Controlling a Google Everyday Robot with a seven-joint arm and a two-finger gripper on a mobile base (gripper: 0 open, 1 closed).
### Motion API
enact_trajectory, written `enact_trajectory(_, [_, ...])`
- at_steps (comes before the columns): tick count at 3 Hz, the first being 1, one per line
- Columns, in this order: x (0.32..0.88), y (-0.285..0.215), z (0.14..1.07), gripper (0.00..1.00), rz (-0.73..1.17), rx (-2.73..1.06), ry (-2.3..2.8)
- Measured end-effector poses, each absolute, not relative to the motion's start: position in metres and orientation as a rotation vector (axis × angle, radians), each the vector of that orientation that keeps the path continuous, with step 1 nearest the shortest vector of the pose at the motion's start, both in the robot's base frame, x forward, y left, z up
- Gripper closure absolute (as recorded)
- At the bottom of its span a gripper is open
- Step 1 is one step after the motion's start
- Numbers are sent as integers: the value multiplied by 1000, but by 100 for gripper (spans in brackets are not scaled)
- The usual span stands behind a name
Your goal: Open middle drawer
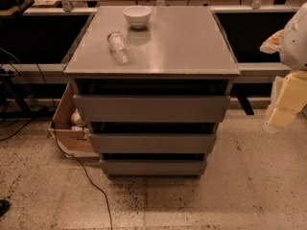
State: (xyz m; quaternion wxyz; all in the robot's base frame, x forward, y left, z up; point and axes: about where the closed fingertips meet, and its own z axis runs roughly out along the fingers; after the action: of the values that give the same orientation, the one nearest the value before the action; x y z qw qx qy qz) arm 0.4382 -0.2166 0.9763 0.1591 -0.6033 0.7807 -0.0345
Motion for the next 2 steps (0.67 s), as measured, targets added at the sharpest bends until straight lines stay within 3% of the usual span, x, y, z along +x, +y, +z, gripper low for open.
enact_trajectory(2, [444, -223, 964, 0, -84, -1734, 2199])
